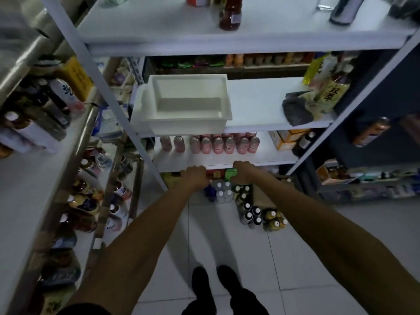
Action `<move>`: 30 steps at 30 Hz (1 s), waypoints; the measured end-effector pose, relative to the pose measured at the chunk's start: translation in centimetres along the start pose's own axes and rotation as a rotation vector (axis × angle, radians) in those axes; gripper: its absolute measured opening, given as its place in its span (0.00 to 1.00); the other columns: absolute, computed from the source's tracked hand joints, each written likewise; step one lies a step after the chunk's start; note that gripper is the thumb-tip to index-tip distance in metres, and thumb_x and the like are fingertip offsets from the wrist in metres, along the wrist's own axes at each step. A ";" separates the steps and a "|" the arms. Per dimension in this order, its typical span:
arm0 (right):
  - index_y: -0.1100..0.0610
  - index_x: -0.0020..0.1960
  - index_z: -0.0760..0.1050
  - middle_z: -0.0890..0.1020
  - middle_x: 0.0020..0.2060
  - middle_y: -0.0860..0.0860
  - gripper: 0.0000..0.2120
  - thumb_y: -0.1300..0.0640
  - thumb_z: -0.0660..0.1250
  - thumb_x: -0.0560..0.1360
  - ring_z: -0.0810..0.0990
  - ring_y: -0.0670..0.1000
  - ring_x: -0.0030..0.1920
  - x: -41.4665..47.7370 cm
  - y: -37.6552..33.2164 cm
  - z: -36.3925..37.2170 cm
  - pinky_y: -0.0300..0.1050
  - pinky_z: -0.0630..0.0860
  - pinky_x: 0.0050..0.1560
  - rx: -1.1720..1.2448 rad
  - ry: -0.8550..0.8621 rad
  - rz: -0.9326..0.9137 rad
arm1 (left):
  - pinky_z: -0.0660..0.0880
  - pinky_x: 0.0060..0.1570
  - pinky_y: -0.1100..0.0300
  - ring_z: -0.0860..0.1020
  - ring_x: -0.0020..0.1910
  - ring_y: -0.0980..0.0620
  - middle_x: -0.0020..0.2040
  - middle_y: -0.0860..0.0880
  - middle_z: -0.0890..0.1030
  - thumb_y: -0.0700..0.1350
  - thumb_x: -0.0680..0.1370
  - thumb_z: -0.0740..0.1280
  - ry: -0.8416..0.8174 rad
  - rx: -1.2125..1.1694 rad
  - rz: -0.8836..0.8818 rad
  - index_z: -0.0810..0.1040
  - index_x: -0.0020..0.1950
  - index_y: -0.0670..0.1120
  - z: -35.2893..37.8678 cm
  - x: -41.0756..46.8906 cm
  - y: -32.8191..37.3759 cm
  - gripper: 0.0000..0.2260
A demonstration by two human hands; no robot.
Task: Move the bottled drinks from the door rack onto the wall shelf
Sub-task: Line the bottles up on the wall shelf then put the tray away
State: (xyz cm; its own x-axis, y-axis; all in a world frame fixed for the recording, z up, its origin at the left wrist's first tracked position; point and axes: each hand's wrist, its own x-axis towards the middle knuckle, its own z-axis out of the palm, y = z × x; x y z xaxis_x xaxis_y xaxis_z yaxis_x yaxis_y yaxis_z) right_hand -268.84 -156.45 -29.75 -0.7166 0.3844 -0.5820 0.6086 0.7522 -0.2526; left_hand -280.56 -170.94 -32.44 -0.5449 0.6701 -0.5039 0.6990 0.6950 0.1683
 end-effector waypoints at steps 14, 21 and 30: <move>0.61 0.66 0.69 0.76 0.61 0.57 0.19 0.55 0.65 0.78 0.76 0.57 0.57 5.8 2.0 4.4 0.43 0.67 0.47 0.044 -0.118 0.009 | 0.73 0.61 0.53 0.74 0.62 0.44 0.67 0.42 0.73 0.48 0.79 0.63 -0.164 -0.102 -0.094 0.69 0.69 0.40 5.4 5.4 -3.4 0.21; 0.63 0.69 0.68 0.75 0.64 0.60 0.19 0.58 0.61 0.80 0.76 0.59 0.61 8.9 3.5 5.6 0.46 0.72 0.55 0.112 -0.121 -0.016 | 0.73 0.60 0.51 0.74 0.61 0.41 0.64 0.39 0.74 0.47 0.80 0.62 -0.208 -0.205 -0.131 0.73 0.63 0.35 8.3 9.9 -4.7 0.18; 0.63 0.72 0.64 0.71 0.68 0.61 0.23 0.55 0.62 0.80 0.73 0.60 0.65 15.8 4.1 13.3 0.48 0.72 0.57 0.146 -0.160 0.089 | 0.70 0.63 0.53 0.72 0.65 0.42 0.69 0.40 0.71 0.51 0.81 0.59 -0.329 -0.199 -0.126 0.67 0.71 0.40 16.5 16.2 -8.7 0.22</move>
State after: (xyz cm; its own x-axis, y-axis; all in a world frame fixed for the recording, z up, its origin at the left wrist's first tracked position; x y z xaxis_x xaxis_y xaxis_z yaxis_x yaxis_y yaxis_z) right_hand -273.13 -154.40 -50.24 -0.6021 0.3469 -0.7191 0.7177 0.6297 -0.2971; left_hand -287.77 -170.43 -56.06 -0.4205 0.4801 -0.7699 0.5154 0.8247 0.2328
